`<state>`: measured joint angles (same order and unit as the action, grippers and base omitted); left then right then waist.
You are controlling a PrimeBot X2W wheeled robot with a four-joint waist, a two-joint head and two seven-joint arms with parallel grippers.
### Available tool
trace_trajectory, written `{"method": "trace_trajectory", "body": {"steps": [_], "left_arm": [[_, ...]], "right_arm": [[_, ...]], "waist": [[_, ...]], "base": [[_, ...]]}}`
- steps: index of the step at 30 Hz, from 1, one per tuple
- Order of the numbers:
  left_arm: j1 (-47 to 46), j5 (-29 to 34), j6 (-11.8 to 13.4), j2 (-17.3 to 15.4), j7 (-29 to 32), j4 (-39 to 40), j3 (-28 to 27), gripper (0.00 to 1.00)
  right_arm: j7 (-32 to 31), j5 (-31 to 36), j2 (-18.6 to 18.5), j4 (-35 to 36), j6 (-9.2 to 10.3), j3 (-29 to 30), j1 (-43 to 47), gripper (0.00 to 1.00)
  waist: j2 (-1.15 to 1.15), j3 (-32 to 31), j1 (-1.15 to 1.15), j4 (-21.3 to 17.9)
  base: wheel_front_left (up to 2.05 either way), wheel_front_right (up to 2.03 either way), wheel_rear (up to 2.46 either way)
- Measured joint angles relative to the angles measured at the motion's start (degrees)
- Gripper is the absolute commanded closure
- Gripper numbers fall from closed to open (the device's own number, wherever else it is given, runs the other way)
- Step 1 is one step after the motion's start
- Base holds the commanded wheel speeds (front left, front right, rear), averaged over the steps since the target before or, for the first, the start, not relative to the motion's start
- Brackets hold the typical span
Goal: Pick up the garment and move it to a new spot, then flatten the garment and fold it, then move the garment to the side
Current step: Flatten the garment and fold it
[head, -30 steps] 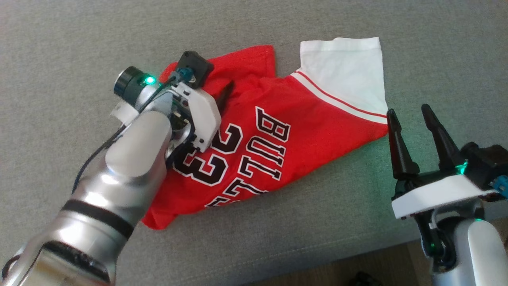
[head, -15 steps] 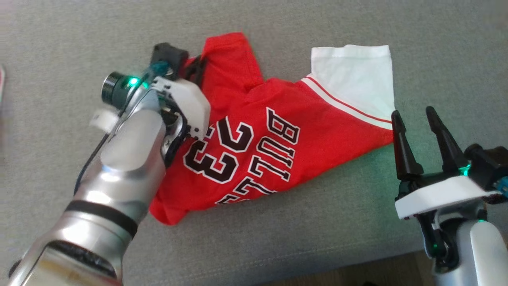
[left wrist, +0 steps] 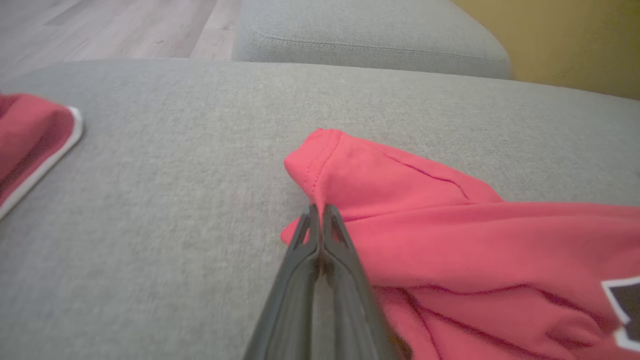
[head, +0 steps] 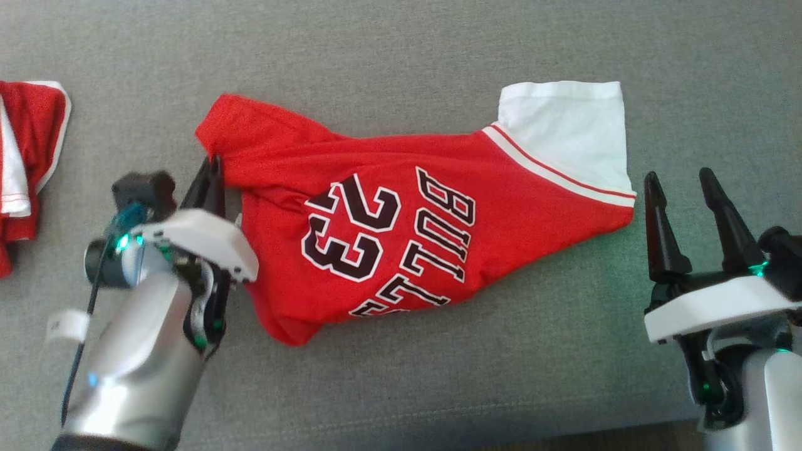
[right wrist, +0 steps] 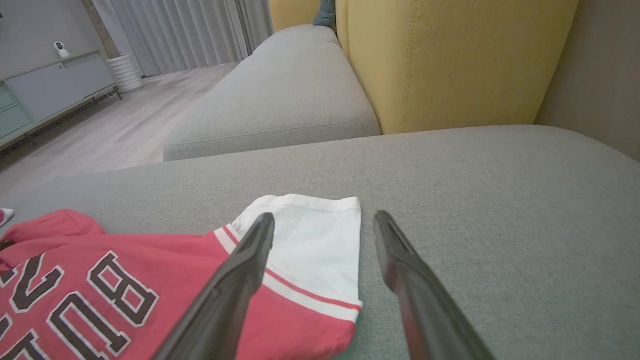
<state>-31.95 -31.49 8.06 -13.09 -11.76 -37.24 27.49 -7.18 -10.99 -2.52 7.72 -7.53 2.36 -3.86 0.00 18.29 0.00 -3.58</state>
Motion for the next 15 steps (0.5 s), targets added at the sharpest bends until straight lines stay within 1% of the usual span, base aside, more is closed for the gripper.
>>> {"method": "trace_trajectory", "body": {"steps": [2, 4, 5, 6, 7, 10, 12, 13, 14, 15], "left_arm": [[2.85, -0.98, 1.18, -0.56, 0.18, 3.43, -0.51, 1.0], [5.29, -1.59, 1.85, -1.1, 1.14, 6.57, -0.67, 1.0], [6.37, -1.94, 2.29, -1.18, 1.57, 7.98, -0.66, 0.94], [7.44, -2.02, 2.75, -1.18, 1.65, 9.36, -0.66, 0.52], [8.46, -2.01, 3.22, -1.2, 1.57, 10.77, -0.67, 0.0], [11.11, -1.92, 4.6, -1.29, 0.04, 15.0, -0.94, 0.0], [12.77, -0.78, 5.91, -1.48, -1.52, 18.13, -1.88, 0.0], [12.77, -0.78, 5.91, -1.48, -1.52, 18.13, -1.88, 0.0], [14.44, 0.56, 6.68, -2.27, -2.03, 20.89, -2.53, 0.0], [14.44, 0.56, 6.68, -2.27, -2.03, 20.89, -2.53, 0.0]], "right_arm": [[-0.41, 0.43, 0.0, 0.25, -0.01, 0.31, 0.0, 0.0], [-0.41, 0.49, 0.0, 0.42, 0.0, 0.7, 0.0, 0.0], [-0.41, 0.49, 0.0, 0.47, 0.0, 0.91, 0.0, 0.0], [-0.41, 0.65, 0.0, 0.51, 0.0, 1.21, -0.01, 0.0], [-0.4, 1.05, 0.0, 0.54, 0.0, 1.49, -0.01, 0.0], [-0.38, 1.69, 0.0, 0.62, 0.0, 1.79, -0.01, 0.0], [-0.4, 2.16, 0.0, 0.8, -0.01, 1.81, -0.01, 0.0], [-0.4, 2.16, 0.0, 0.8, -0.01, 1.81, -0.01, 0.0], [-0.4, 2.71, 0.0, 0.88, 0.0, 1.78, -0.01, 0.0], [-0.4, 2.71, 0.0, 0.88, 0.0, 1.78, -0.01, 0.0]], "waist": [[0.0, -0.04, 0.0, 0.31], [0.0, 0.0, 0.0, 0.51], [0.0, 0.04, 0.0, 0.61], [0.0, 0.05, 0.0, 0.71], [0.0, 0.04, 0.0, 0.79], [0.0, -0.42, 0.0, 0.97], [0.0, -0.99, 0.0, 1.09], [0.0, -0.99, 0.0, 1.09], [0.0, -1.65, 0.0, 1.25], [0.0, -1.65, 0.0, 1.25]], "base": [[0.0, 0.0, 0.0], [0.0, 0.0, 0.0], [0.0, 0.0, 0.0], [0.0, 0.0, 0.0], [0.0, 0.0, 0.0], [0.0, 0.0, 0.0], [0.0, 0.0, 0.0], [0.0, 0.0, 0.0], [0.0, 0.0, 0.0], [0.0, 0.0, 0.0]]}}
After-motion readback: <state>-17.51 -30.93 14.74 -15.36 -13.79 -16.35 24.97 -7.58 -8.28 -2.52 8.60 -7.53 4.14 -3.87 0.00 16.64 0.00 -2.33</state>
